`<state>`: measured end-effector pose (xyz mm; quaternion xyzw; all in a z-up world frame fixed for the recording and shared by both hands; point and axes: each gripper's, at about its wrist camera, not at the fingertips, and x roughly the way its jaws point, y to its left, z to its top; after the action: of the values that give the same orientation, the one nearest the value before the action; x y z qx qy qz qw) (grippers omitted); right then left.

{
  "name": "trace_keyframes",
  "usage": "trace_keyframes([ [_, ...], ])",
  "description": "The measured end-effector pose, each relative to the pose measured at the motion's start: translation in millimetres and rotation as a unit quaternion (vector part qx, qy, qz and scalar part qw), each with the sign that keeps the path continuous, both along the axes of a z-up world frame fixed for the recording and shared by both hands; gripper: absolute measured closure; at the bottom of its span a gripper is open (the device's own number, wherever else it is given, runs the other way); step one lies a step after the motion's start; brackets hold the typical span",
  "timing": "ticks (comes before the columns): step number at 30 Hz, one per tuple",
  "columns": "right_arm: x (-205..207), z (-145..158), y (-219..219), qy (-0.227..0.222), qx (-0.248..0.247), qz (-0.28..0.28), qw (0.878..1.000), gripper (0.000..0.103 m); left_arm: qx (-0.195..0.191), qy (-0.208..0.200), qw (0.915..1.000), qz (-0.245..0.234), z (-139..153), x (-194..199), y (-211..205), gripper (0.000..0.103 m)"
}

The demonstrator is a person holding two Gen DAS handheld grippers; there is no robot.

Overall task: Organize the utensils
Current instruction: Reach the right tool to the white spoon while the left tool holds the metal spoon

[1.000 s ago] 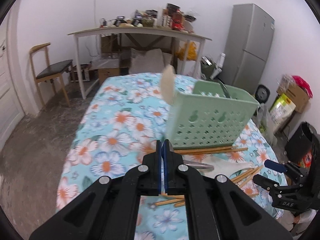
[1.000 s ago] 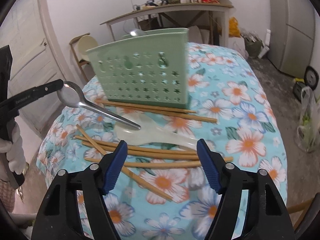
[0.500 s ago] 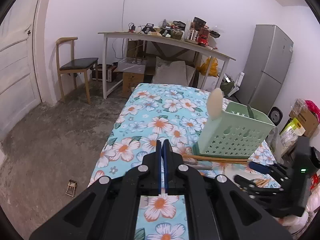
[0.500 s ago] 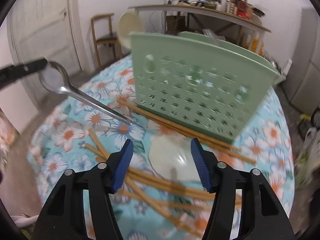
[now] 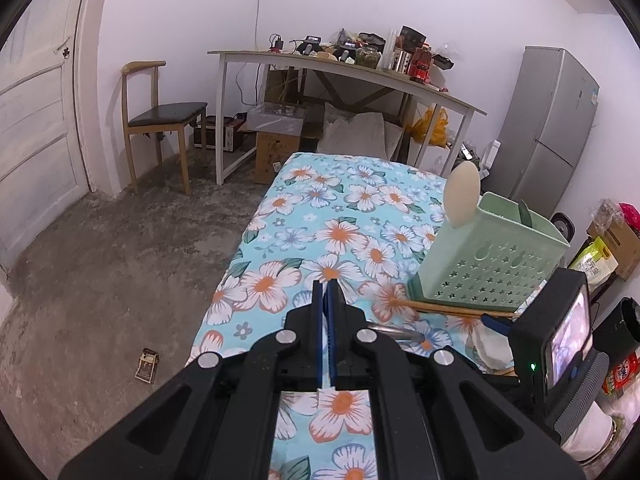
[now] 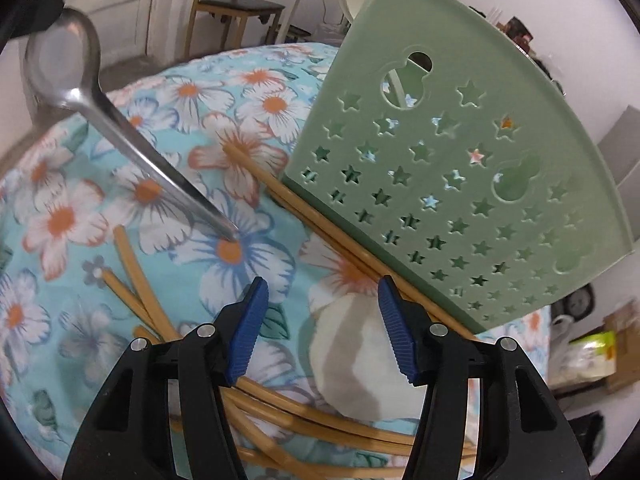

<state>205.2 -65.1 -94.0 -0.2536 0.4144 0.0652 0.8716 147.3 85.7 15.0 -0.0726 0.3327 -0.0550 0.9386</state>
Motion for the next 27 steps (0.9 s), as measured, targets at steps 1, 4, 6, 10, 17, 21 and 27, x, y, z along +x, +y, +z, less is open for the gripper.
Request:
trace_keyframes([
  [1,0,-1,0,-0.001,-0.009,-0.003,1.000,0.051,0.000,0.001,1.0000,0.000,-1,1,0,0.102],
  [4,-3,-2,2,-0.008,-0.037,-0.009,0.999,0.053,0.001,0.002,1.0000,0.000,-1,3,0,0.102],
  [6,-5,-3,5,-0.015,-0.060,-0.012,0.998,0.056,0.001,0.002,1.0000,0.000,-1,3,0,0.102],
  [10,-1,-6,3,-0.011,-0.071,-0.021,0.997,0.061,0.001,0.003,1.0000,0.000,-1,4,-1,0.102],
  [17,5,-16,4,-0.011,-0.066,-0.028,0.997,0.065,0.002,0.004,1.0000,0.000,-3,6,-1,0.102],
  [21,3,-16,3,-0.011,-0.062,-0.032,0.998,0.065,0.002,0.004,1.0000,0.000,-3,7,-1,0.102],
  [27,2,-13,-5,0.000,-0.041,-0.036,0.999,0.093,0.002,0.004,1.0000,0.000,-3,7,-1,0.102],
])
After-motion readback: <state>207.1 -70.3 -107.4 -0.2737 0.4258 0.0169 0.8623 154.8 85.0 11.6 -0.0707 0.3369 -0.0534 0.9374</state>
